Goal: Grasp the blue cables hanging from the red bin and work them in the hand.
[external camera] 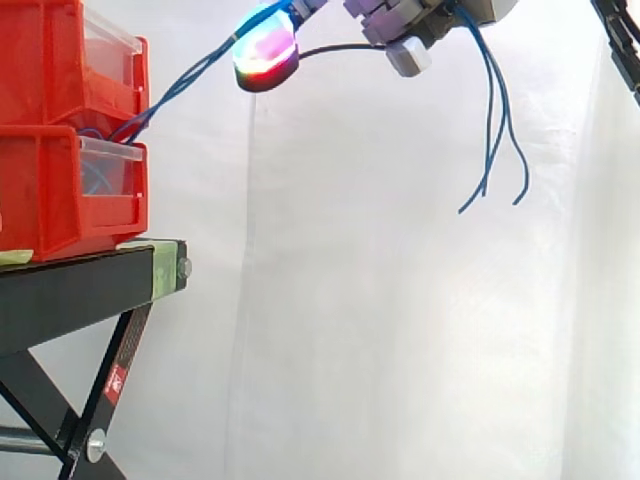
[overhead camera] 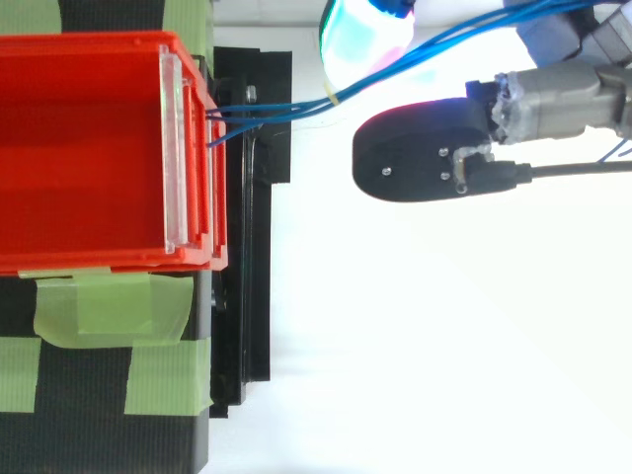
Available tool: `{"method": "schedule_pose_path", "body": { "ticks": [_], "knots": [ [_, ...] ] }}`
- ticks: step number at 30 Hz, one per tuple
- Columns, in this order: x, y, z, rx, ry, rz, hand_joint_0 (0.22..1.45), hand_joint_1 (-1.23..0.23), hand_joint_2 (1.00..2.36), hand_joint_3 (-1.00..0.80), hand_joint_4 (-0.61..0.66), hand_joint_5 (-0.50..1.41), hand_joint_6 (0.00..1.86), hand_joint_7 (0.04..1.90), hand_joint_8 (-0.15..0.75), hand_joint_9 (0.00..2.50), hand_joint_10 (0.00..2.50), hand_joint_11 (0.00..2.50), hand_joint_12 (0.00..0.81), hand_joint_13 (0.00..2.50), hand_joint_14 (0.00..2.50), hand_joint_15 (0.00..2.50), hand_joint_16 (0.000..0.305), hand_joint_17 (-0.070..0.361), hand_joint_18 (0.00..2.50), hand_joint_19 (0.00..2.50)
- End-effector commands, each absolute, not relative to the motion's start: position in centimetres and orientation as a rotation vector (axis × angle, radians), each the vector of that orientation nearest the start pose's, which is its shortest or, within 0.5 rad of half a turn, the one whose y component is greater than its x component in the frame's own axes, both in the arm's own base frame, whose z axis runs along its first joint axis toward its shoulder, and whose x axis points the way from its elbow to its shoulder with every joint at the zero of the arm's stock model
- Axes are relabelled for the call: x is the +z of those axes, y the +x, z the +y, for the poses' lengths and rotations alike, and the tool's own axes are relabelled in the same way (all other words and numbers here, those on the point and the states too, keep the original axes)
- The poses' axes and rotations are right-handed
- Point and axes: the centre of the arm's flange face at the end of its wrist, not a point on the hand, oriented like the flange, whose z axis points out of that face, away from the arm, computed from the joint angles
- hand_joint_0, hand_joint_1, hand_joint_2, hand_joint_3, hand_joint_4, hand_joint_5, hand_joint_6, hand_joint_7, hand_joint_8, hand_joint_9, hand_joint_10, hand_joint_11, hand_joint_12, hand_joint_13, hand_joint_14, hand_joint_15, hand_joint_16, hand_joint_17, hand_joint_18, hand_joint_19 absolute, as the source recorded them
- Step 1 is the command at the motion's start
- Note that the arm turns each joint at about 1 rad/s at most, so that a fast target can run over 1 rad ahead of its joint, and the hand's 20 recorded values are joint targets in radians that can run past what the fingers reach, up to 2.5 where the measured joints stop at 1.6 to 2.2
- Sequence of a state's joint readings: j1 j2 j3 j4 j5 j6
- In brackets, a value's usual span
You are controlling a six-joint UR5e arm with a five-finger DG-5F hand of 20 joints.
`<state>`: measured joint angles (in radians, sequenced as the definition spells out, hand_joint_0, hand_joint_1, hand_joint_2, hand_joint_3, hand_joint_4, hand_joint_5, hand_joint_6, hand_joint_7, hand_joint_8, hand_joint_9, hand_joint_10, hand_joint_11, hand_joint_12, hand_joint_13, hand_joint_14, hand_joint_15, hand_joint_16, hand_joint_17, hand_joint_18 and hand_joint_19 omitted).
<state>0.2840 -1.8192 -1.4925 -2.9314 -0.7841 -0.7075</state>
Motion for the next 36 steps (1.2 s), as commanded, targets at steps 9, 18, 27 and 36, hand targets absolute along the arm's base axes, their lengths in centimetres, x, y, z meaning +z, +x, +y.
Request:
{"method": "schedule_pose_path", "body": {
  "ticks": [9, 18, 27, 36],
  "knots": [
    [41.3, 59.9, -3.7, 0.341, 1.026, 1.162, 0.99, -0.67, 1.02, -0.64, 0.41, 0.33, 0.02, 1.2, 0.455, 1.81, 2.5, 2.5, 0.533, 1.89, 2.5, 1.4, 0.203, 0.153, 2.5, 0.76],
    [40.9, 59.6, -3.3, 0.359, 1.073, 1.149, 1.03, -0.69, 1.02, -0.53, 0.41, 0.33, 0.01, 1.2, 0.455, 1.81, 2.5, 2.5, 0.533, 1.89, 2.5, 1.4, 0.203, 0.153, 2.5, 0.76],
    [40.7, 59.2, -2.9, 0.389, 1.129, 1.133, 1.06, -0.69, 1.02, -0.55, 0.41, 0.32, 0.01, 1.2, 0.455, 1.81, 2.5, 2.5, 0.533, 1.89, 2.5, 1.4, 0.203, 0.153, 2.5, 0.76],
    [40.4, 58.8, -2.2, 0.401, 1.157, 1.146, 1.0, -0.7, 1.02, -0.7, 0.42, 0.32, 0.01, 1.2, 0.455, 1.81, 2.5, 2.5, 0.533, 1.89, 2.5, 1.4, 0.203, 0.153, 2.5, 0.76]
  ]
}}
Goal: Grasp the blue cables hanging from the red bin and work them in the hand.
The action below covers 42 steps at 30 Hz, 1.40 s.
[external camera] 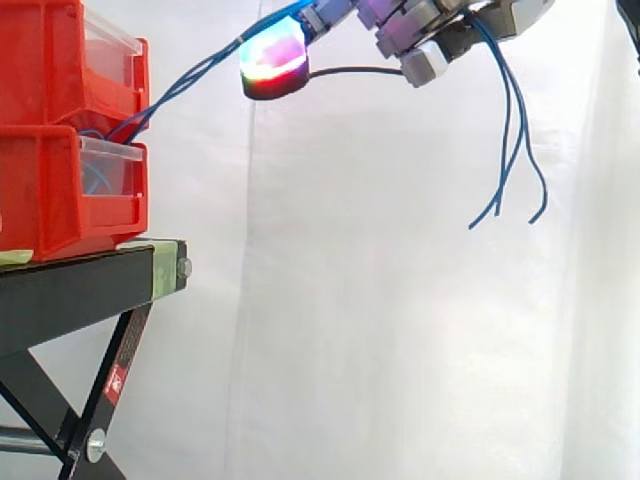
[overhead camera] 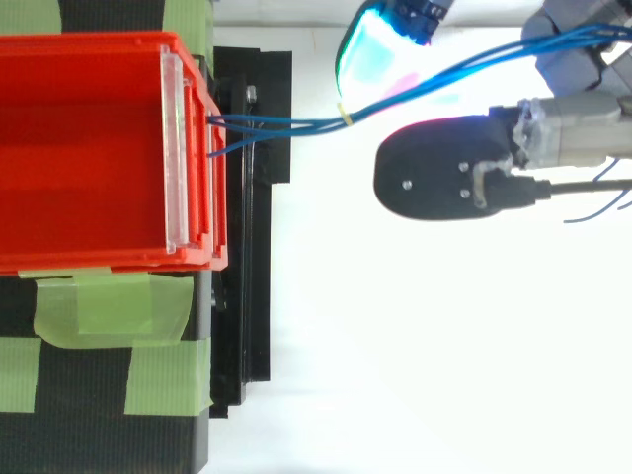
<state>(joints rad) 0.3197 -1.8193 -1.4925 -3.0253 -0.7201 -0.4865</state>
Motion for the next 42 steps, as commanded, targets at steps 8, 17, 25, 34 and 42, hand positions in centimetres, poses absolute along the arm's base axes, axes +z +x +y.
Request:
{"method": "schedule_pose_path", "body": {
  "ticks": [8, 17, 25, 34, 42],
  "knots": [
    [40.54, 58.82, -1.78, 0.407, 1.158, 1.137, 0.94, -0.71, 1.01, -0.76, 0.34, 0.43, 0.0, 1.46, 0.455, 1.81, 2.5, 2.5, 0.533, 1.89, 2.5, 1.4, 0.203, 0.153, 2.5, 0.76],
    [40.5, 58.84, -1.77, 0.403, 1.154, 1.138, 0.93, -0.72, 1.01, -0.71, 0.35, 0.41, 0.21, 1.45, 0.455, 1.81, 2.5, 2.5, 0.533, 1.89, 2.5, 1.4, 0.203, 0.153, 2.5, 0.76],
    [40.52, 58.9, -1.65, 0.402, 1.146, 1.141, 0.92, -0.72, 1.03, -0.45, 0.3, 0.4, 0.27, 1.46, 0.455, 1.81, 2.5, 2.5, 0.533, 1.89, 2.5, 1.4, 0.203, 0.153, 2.5, 0.76],
    [40.58, 58.97, -1.91, 0.383, 1.134, 1.143, 0.88, -0.63, 1.02, -0.48, 0.32, 0.39, 0.16, 1.45, 0.455, 1.81, 2.5, 2.5, 0.533, 1.89, 2.5, 1.4, 0.203, 0.153, 2.5, 0.76],
    [40.71, 59.2, -2.13, 0.328, 1.077, 1.173, 0.83, -0.6, 1.01, -0.75, 0.35, 0.42, 0.16, 1.46, 0.455, 1.81, 2.5, 2.5, 0.533, 1.89, 2.5, 1.4, 0.203, 0.153, 2.5, 0.76]
  ]
}}
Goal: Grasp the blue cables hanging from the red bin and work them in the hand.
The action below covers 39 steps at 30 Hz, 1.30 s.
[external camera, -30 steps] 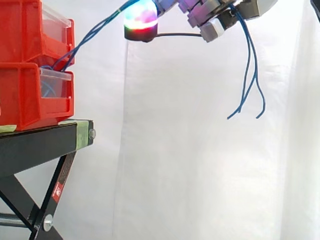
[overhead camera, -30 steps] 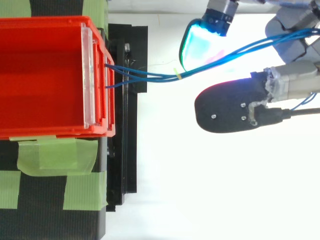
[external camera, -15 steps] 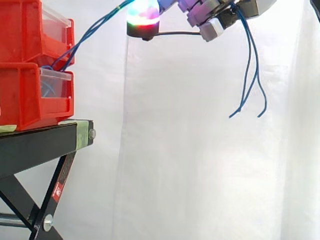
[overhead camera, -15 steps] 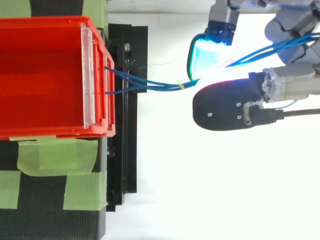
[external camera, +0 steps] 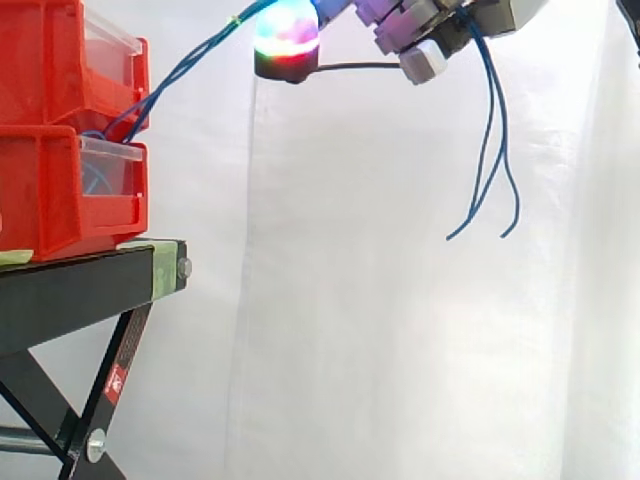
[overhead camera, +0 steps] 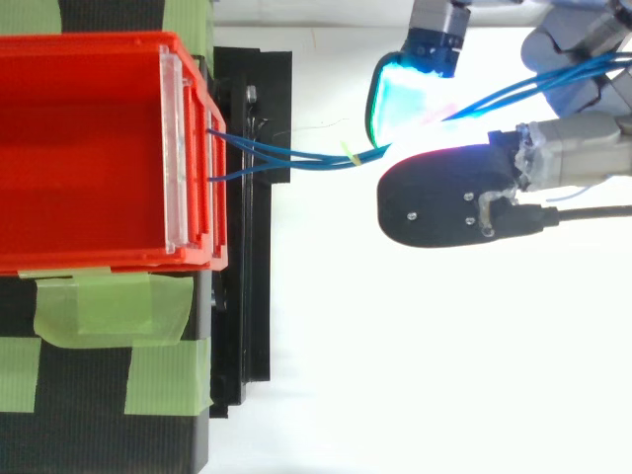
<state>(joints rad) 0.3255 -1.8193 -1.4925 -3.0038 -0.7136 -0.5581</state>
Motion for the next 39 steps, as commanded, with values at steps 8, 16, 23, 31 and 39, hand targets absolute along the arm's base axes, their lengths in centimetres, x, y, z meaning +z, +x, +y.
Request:
{"method": "schedule_pose_path", "body": {
  "ticks": [8, 16, 23, 31, 39],
  "knots": [
    [41.0, 59.58, -2.32, 0.309, 1.052, 1.155, 0.89, -0.63, 1.02, -0.69, 0.34, 0.43, 0.19, 1.45, 0.455, 1.81, 2.5, 2.5, 0.533, 1.89, 2.5, 1.4, 0.203, 0.153, 2.5, 0.76],
    [41.0, 59.57, -2.33, 0.307, 1.053, 1.154, 0.96, -0.65, 1.03, -0.23, 0.38, 0.4, 0.01, 1.33, 0.455, 1.81, 2.5, 2.5, 0.533, 1.89, 2.5, 1.4, 0.203, 0.153, 2.5, 0.76],
    [41.01, 59.6, -2.31, 0.308, 1.051, 1.154, 0.99, -0.62, 1.03, -0.02, 0.38, 0.37, 0.01, 1.26, 0.455, 1.81, 2.5, 2.5, 0.533, 1.89, 2.5, 1.4, 0.203, 0.153, 2.5, 0.76],
    [41.18, 59.81, -2.25, 0.314, 1.045, 1.138, 1.05, -0.61, 1.03, 0.21, 0.36, 0.37, 0.01, 1.28, 0.455, 1.81, 2.5, 2.5, 0.533, 1.89, 2.5, 1.4, 0.203, 0.153, 2.5, 0.76],
    [41.2, 59.85, -2.23, 0.318, 1.045, 1.136, 1.11, -0.62, 1.01, 0.38, 0.35, 0.38, 0.01, 1.27, 0.455, 1.81, 2.5, 2.5, 0.533, 1.89, 2.5, 1.4, 0.203, 0.153, 2.5, 0.76]
  ]
}}
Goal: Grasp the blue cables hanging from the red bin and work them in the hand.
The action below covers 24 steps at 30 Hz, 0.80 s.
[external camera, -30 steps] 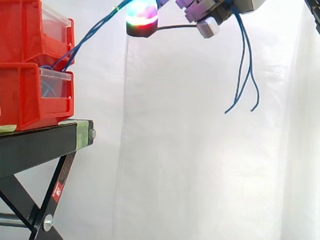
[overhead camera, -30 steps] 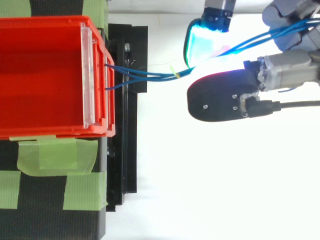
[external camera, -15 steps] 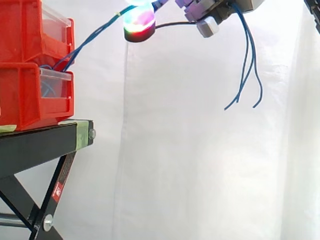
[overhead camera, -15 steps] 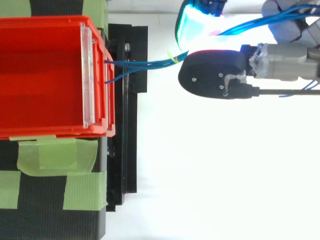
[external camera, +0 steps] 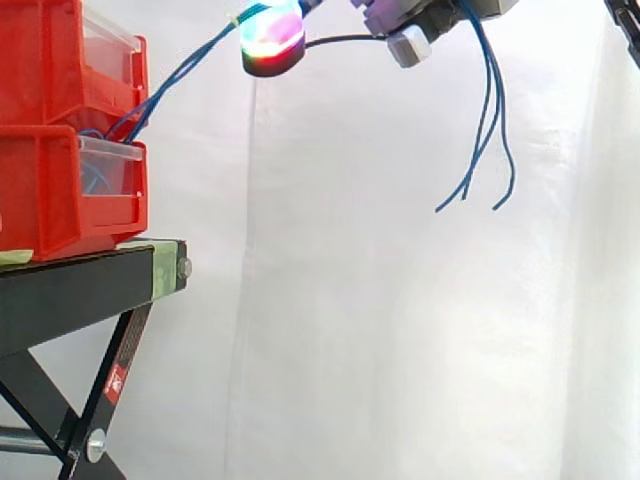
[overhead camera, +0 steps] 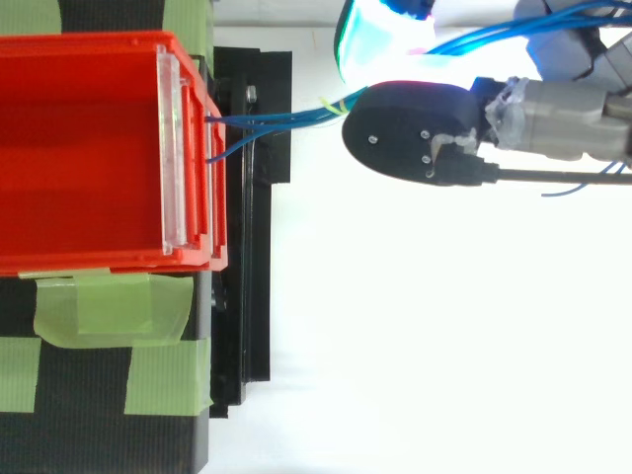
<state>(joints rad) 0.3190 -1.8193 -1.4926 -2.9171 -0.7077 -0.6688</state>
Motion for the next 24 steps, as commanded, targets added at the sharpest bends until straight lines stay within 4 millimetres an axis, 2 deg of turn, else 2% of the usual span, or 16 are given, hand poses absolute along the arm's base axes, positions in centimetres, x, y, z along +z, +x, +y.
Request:
{"method": "schedule_pose_path", "body": {
  "ticks": [1, 3, 4, 8, 9, 11, 12, 15, 17, 18, 19, 21, 22, 24],
  "knots": [
    [41.2, 59.85, -2.23, 0.318, 1.045, 1.136, 1.08, -0.62, 1.01, 0.3, 0.36, 0.38, 0.01, 1.27, 0.455, 1.81, 2.5, 2.5, 0.533, 1.89, 2.5, 1.4, 0.203, 0.153, 2.5, 0.76],
    [41.2, 59.85, -2.23, 0.318, 1.045, 1.136, 1.05, -0.61, 1.01, 0.21, 0.38, 0.38, 0.01, 1.26, 0.455, 1.81, 2.5, 2.5, 0.533, 1.89, 2.5, 1.4, 0.203, 0.153, 2.5, 0.76],
    [41.2, 59.86, -2.22, 0.319, 1.044, 1.137, 1.03, -0.62, 1.02, 0.07, 0.4, 0.38, 0.01, 1.26, 0.455, 1.81, 2.5, 2.5, 0.533, 1.89, 2.5, 1.4, 0.203, 0.153, 2.5, 0.76],
    [41.19, 59.84, -2.22, 0.318, 1.044, 1.138, 0.96, -0.58, 1.03, -0.27, 0.43, 0.39, 0.02, 1.25, 0.455, 1.81, 2.5, 2.5, 0.533, 1.89, 2.5, 1.4, 0.203, 0.153, 2.5, 0.76],
    [41.19, 59.84, -2.22, 0.318, 1.044, 1.138, 0.96, -0.58, 1.03, -0.27, 0.43, 0.39, 0.02, 1.25, 0.455, 1.81, 2.5, 2.5, 0.533, 1.89, 2.5, 1.4, 0.203, 0.153, 2.5, 0.76],
    [41.18, 59.83, -2.23, 0.317, 1.044, 1.139, 1.01, -0.59, 1.03, -0.17, 0.43, 0.39, 0.01, 1.24, 0.455, 1.81, 2.5, 2.5, 0.533, 1.89, 2.5, 1.4, 0.203, 0.153, 2.5, 0.76],
    [41.18, 59.82, -2.24, 0.316, 1.045, 1.138, 1.06, -0.6, 1.03, 0.05, 0.45, 0.39, 0.02, 1.23, 0.455, 1.81, 2.5, 2.5, 0.533, 1.89, 2.5, 1.4, 0.203, 0.153, 2.5, 0.76],
    [41.18, 59.82, -2.24, 0.316, 1.045, 1.138, 1.11, -0.61, 1.01, 0.29, 0.45, 0.4, 0.02, 1.21, 0.455, 1.81, 2.5, 2.5, 0.533, 1.89, 2.5, 1.4, 0.203, 0.153, 2.5, 0.76],
    [41.18, 59.81, -2.25, 0.315, 1.046, 1.138, 1.07, -0.61, 1.01, 0.26, 0.47, 0.41, 0.02, 1.2, 0.455, 1.81, 2.5, 2.5, 0.533, 1.89, 2.5, 1.4, 0.203, 0.153, 2.5, 0.76],
    [41.18, 59.81, -2.25, 0.315, 1.046, 1.138, 1.03, -0.61, 1.02, 0.16, 0.48, 0.4, 0.02, 1.19, 0.455, 1.81, 2.5, 2.5, 0.533, 1.89, 2.5, 1.4, 0.203, 0.153, 2.5, 0.76],
    [41.18, 59.81, -2.25, 0.315, 1.046, 1.138, 0.94, -0.6, 1.02, -0.13, 0.48, 0.39, 0.02, 1.18, 0.455, 1.81, 2.5, 2.5, 0.533, 1.89, 2.5, 1.4, 0.203, 0.153, 2.5, 0.76],
    [41.18, 59.81, -2.25, 0.315, 1.046, 1.138, 0.88, -0.56, 1.02, -0.48, 0.48, 0.38, 0.02, 1.17, 0.455, 1.81, 2.5, 2.5, 0.533, 1.89, 2.5, 1.4, 0.203, 0.153, 2.5, 0.76],
    [41.18, 59.81, -2.25, 0.315, 1.046, 1.138, 0.89, -0.55, 1.02, -0.56, 0.48, 0.38, 0.02, 1.16, 0.455, 1.81, 2.5, 2.5, 0.533, 1.89, 2.5, 1.4, 0.203, 0.153, 2.5, 0.76],
    [41.17, 59.8, -2.26, 0.315, 1.047, 1.138, 0.94, -0.56, 1.02, -0.51, 0.49, 0.38, 0.02, 1.17, 0.455, 1.81, 2.5, 2.5, 0.533, 1.89, 2.5, 1.4, 0.203, 0.153, 2.5, 0.76]
  ]
}}
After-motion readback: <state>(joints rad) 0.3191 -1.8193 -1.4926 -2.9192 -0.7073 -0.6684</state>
